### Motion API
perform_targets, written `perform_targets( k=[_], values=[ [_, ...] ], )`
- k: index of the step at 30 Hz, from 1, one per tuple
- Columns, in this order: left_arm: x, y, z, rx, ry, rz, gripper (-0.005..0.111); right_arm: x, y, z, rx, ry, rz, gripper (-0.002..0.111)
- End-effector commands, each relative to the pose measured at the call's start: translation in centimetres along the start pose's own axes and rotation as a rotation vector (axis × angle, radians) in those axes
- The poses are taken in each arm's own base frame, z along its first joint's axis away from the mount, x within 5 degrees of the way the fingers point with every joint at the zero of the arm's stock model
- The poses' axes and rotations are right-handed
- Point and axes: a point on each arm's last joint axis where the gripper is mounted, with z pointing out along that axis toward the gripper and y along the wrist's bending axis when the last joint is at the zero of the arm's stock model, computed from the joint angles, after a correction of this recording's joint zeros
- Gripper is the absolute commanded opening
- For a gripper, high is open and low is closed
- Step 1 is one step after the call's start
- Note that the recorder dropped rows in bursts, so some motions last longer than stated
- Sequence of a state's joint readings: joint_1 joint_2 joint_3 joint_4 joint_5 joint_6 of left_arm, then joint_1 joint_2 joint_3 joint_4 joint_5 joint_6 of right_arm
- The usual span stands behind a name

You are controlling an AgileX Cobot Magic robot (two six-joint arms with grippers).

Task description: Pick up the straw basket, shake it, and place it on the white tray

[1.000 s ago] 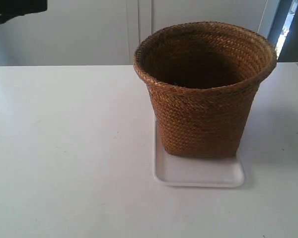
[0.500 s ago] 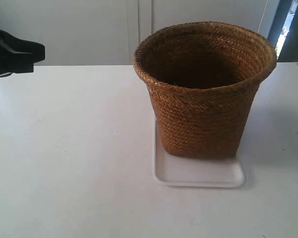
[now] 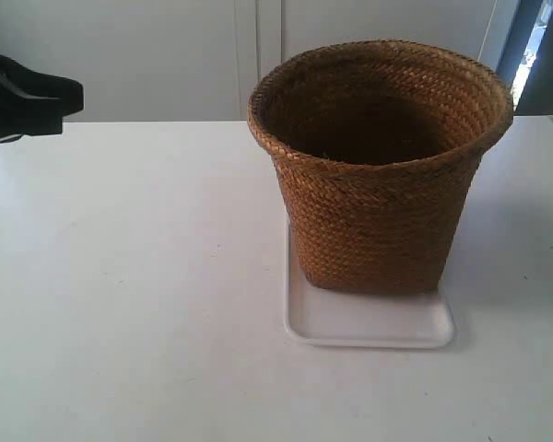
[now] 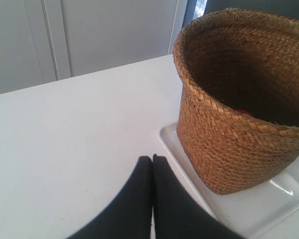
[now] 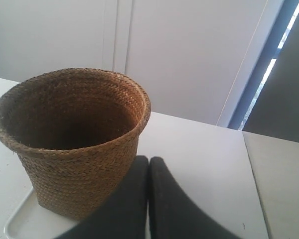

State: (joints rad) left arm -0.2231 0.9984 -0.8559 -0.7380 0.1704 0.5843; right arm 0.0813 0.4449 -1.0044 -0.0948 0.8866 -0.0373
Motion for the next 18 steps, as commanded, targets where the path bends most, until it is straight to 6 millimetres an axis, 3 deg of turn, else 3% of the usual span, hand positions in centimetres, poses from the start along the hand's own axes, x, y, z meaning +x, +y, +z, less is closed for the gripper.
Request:
perform_targets(
  k=[1, 18],
  values=[
    [0.08, -0.1, -0.22, 0.006, -0.004, -0.014, 0.0, 0.13, -0.03, 0.01, 0.006, 0.0, -0.016, 0.0],
    [0.06, -0.09, -0.22, 0.005, -0.006, -0.014, 0.0, 0.73, -0.04, -0.71, 0.012, -0.033, -0.017, 0.0]
  ],
)
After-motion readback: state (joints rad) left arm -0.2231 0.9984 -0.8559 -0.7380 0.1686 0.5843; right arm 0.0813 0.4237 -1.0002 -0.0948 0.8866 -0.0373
